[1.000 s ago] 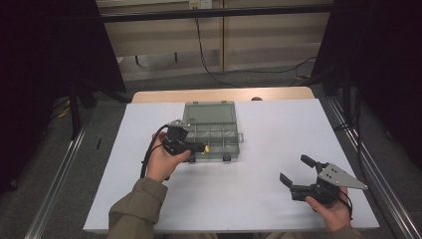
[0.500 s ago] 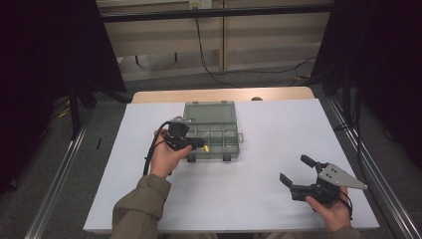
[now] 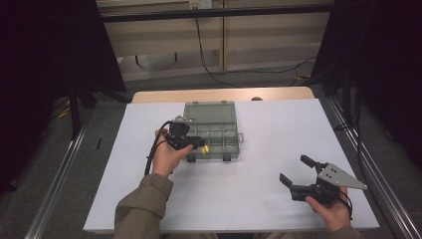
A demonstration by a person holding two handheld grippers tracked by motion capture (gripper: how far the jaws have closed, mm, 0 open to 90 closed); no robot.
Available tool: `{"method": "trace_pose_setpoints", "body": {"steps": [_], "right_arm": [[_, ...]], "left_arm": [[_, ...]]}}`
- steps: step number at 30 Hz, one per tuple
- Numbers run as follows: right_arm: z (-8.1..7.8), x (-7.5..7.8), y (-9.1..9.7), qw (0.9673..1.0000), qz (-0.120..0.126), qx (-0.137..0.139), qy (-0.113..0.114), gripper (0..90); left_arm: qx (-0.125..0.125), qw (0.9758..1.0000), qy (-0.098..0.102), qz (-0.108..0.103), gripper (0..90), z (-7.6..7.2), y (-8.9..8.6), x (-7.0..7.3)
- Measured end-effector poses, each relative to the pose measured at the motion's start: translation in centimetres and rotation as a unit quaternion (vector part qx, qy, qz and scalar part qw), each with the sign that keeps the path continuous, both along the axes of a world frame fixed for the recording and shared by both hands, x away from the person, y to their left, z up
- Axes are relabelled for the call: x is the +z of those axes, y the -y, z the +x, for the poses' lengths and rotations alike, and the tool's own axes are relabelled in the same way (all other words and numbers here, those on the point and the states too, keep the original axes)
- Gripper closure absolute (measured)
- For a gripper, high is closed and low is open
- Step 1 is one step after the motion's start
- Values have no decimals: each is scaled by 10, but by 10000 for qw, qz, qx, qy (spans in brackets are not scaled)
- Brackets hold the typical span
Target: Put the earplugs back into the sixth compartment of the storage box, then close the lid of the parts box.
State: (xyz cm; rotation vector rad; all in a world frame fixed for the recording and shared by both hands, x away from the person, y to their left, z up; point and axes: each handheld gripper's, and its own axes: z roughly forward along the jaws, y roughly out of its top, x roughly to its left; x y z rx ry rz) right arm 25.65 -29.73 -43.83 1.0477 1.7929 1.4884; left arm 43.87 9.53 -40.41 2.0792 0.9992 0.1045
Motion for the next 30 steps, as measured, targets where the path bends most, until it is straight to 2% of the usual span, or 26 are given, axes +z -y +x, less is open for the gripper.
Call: {"method": "trace_pose_setpoints", "body": {"steps": [3,7,9,12,15,17,24,30], "right_arm": [[0,0,0,10000,4,-1,3,42],[0,0,1,10000,-5,-16,-1,42],[0,0,1,10000,-19,-16,0,43],[1,-1,1,10000,-22,-25,-21,42],[1,-1,0,10000,-20,-40,-34,42],[2,-2,0,10000,-35,-32,-46,41],[5,-3,-1,9998,-66,-97,-130,36],[11,-5,-5,9996,-113,-91,-239,36]], "left_arm": [[9,10000,64,-33,684,0,0,0],[40,9998,139,-166,570,0,-4,2],[97,9994,174,-275,480,0,-5,3],[140,9993,231,-270,394,0,-10,4],[218,9985,285,-420,322,0,-14,4],[246,9984,325,-385,280,0,-17,4],[360,9974,454,-434,222,0,-29,4],[475,9969,470,-420,207,4,-38,-1]]}}
